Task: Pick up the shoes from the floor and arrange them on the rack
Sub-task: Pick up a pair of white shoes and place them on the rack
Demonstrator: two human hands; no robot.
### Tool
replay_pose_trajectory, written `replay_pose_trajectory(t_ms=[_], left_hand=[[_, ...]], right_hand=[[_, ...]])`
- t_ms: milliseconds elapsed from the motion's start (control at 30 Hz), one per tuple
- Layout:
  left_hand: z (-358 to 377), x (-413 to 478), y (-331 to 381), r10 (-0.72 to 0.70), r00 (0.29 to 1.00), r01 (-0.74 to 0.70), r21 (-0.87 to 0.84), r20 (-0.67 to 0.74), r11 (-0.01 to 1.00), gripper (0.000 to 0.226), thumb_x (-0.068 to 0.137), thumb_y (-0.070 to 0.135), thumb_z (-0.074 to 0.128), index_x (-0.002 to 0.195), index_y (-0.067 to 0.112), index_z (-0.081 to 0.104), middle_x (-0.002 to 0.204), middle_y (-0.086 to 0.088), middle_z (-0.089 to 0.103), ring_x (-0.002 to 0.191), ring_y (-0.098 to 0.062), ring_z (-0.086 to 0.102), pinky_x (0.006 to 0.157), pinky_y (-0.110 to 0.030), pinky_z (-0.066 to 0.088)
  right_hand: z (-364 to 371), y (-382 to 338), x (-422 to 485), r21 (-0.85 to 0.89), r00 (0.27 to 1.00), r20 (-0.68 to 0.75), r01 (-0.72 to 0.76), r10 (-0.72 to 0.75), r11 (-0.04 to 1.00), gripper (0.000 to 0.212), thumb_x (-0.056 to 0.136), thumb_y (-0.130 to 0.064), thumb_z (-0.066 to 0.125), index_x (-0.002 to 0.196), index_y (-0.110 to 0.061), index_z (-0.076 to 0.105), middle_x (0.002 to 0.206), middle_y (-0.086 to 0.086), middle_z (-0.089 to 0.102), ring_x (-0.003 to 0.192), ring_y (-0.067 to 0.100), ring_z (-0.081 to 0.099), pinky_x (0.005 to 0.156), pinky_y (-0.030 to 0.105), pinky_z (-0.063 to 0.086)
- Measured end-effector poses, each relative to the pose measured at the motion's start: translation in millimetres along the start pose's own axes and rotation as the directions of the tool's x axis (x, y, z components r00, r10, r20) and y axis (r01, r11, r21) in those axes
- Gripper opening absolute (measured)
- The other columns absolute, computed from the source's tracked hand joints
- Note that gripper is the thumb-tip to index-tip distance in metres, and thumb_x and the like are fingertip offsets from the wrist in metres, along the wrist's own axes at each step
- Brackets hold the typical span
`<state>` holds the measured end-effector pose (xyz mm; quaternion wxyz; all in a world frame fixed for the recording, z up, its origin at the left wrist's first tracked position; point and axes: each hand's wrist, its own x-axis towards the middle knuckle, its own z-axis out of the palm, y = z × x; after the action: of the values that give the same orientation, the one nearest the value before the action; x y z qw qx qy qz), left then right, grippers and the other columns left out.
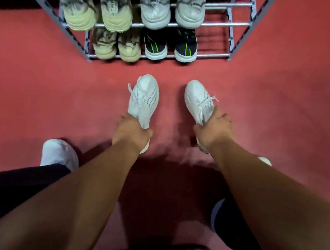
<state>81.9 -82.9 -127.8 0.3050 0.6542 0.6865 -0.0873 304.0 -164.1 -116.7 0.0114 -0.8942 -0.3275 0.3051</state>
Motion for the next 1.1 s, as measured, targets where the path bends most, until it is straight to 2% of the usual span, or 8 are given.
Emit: replay_pose_trajectory(t_ms=[167,333,433,533,633,767,867,1100], left_hand=[[-84.5,-65.9,36.3,0.094,0.986,-0.094,0.011,-0.134,0.996,0.096,0.084,0.055,0.071,0.150,-0.004,0.034,0.144,-0.020,0.051,0.129,-0.038,0.055,0.101,-0.048,0.050],[-185.0,-150.8,65.5,0.140,0.930,-0.211,-0.179,-0.340,0.961,0.078,0.072,0.058,0.069,0.128,0.005,0.053,0.123,-0.015,0.061,0.111,-0.037,0.064,0.090,-0.042,0.053],[-239.7,-194.7,69.5,0.236,0.854,-0.386,-0.260,-0.464,0.885,0.073,0.067,0.064,0.066,0.119,0.013,0.059,0.113,-0.008,0.067,0.103,-0.030,0.067,0.088,-0.043,0.057],[-288.1,-233.6,74.2,0.311,0.772,-0.509,-0.245,-0.555,0.825,0.066,0.072,0.062,0.071,0.115,0.013,0.058,0.112,-0.006,0.064,0.103,-0.027,0.062,0.085,-0.036,0.051],[-328.7,-265.2,83.2,0.386,0.662,-0.615,-0.171,-0.643,0.770,0.064,0.071,0.067,0.069,0.111,0.018,0.058,0.108,-0.001,0.066,0.103,-0.024,0.062,0.084,-0.038,0.051],[-371.1,-285.5,105.5,0.423,0.592,-0.694,-0.167,-0.685,0.701,0.067,0.072,0.069,0.068,0.119,0.022,0.059,0.114,0.003,0.066,0.108,-0.018,0.062,0.090,-0.038,0.052],[-391.5,-281.9,134.7,0.427,0.567,-0.722,-0.176,-0.704,0.669,0.065,0.071,0.067,0.069,0.118,0.024,0.060,0.112,0.005,0.066,0.108,-0.017,0.063,0.093,-0.040,0.054],[-425.5,-199.8,207.9,0.354,0.662,-0.616,-0.212,-0.660,0.759,0.073,0.062,0.076,0.065,0.111,0.022,0.063,0.104,0.002,0.067,0.092,-0.020,0.068,0.081,-0.042,0.060]], right_hand=[[-60.2,-41.9,-80.5,0.146,0.981,-0.103,0.181,-0.167,0.972,0.075,0.089,-0.048,0.069,0.145,-0.008,0.040,0.137,0.019,0.046,0.126,0.041,0.048,0.104,0.047,0.045],[-149.7,-77.6,-162.9,0.238,0.904,-0.325,0.361,-0.276,0.902,0.067,0.079,-0.053,0.069,0.127,-0.009,0.053,0.125,0.011,0.051,0.114,0.034,0.054,0.098,0.043,0.048],[-208.2,-94.2,-210.0,0.289,0.820,-0.473,0.491,-0.323,0.822,0.058,0.071,-0.058,0.067,0.114,-0.018,0.059,0.111,0.003,0.054,0.105,0.027,0.056,0.092,0.043,0.052],[-259.3,-103.2,-254.7,0.253,0.722,-0.586,0.595,-0.369,0.763,0.051,0.070,-0.058,0.068,0.106,-0.023,0.057,0.104,0.000,0.054,0.102,0.022,0.053,0.088,0.042,0.052],[-303.6,-108.7,-293.8,0.216,0.634,-0.675,0.658,-0.377,0.721,0.052,0.071,-0.053,0.070,0.112,-0.023,0.057,0.106,0.000,0.053,0.105,0.023,0.052,0.089,0.040,0.049],[-348.1,-118.4,-317.1,0.166,0.529,-0.759,0.722,-0.380,0.672,0.062,0.072,-0.050,0.071,0.125,-0.021,0.055,0.114,0.001,0.052,0.113,0.024,0.051,0.097,0.039,0.046],[-371.6,-129.7,-303.7,0.203,0.526,-0.774,0.733,-0.352,0.649,0.072,0.073,-0.048,0.070,0.136,-0.020,0.051,0.124,0.003,0.053,0.122,0.023,0.049,0.105,0.040,0.044],[-407.3,-180.1,-217.9,0.283,0.596,-0.750,0.682,-0.287,0.674,0.080,0.079,-0.042,0.074,0.147,-0.013,0.044,0.136,0.012,0.051,0.129,0.033,0.047,0.110,0.044,0.041]])
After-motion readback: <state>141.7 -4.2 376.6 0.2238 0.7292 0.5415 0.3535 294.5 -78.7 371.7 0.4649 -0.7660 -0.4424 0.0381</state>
